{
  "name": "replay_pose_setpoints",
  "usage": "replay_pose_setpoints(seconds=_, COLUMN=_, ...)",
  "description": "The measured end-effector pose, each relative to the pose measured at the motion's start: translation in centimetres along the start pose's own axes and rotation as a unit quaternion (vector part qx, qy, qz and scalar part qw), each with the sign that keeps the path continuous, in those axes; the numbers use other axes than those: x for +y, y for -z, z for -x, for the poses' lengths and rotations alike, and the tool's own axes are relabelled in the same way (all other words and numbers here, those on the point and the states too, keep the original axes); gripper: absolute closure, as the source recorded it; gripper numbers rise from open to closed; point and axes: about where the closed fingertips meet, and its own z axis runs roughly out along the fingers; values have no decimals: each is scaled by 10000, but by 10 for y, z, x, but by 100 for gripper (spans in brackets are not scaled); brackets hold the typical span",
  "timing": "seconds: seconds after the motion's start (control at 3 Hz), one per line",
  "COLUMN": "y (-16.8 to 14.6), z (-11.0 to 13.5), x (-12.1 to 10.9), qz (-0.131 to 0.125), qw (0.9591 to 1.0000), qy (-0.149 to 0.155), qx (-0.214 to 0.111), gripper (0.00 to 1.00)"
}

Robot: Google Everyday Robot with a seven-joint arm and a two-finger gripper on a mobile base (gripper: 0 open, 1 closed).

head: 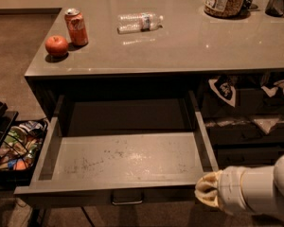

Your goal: Close top drawer

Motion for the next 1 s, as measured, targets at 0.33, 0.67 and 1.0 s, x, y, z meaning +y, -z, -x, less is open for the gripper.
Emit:
replay_pose_setpoints(seconds=0.33, y=14, z=5, x=31, qz=3, qw=9997, qy=246, qx=-24, gripper=100)
replay_pose_setpoints(seconds=0.67, y=4, z=1, x=50, qz=113, qw=9994, qy=339, qx=5, gripper=100)
replay_pose_setpoints(seconds=1.0, y=-16, z=-6, x=47, qz=54, qw=9990, qy=451, qx=17, gripper=100)
